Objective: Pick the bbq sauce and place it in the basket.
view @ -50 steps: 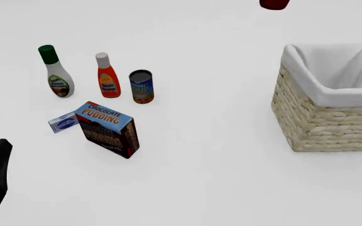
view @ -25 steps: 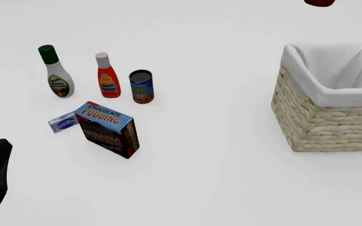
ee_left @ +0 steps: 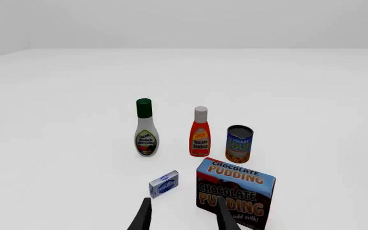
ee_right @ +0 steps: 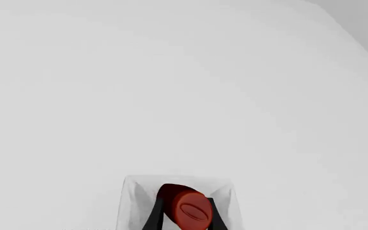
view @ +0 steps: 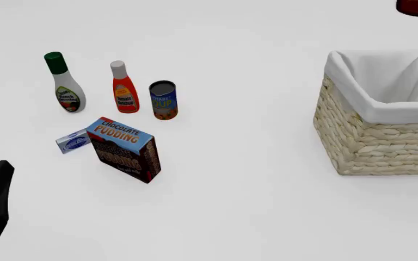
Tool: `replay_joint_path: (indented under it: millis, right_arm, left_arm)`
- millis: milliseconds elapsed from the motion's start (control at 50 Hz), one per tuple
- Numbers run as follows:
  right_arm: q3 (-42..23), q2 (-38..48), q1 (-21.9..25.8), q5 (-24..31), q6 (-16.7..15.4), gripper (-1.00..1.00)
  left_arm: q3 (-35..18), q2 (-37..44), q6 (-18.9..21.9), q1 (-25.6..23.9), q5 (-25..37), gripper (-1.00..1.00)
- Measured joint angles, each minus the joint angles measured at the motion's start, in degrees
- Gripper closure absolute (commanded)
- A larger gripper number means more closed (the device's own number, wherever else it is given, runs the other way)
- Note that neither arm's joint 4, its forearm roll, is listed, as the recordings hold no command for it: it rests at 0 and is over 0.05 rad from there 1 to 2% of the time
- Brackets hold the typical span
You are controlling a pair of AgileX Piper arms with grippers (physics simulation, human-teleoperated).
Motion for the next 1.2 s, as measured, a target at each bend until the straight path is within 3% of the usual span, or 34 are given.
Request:
replay_joint_path:
  millis: [500,1200]
  right_arm:
    - [10.54,-0.61,-4.7,-5.92,-0.34,1.0]
    - [21.07,6.14,-5.36,-15.31,-0.15,1.0]
  left_arm:
    - [0.0,0.0,0.0,0.0,0.0,-1.0]
    - [0.0,0.0,0.0,0.0,0.0,-1.0]
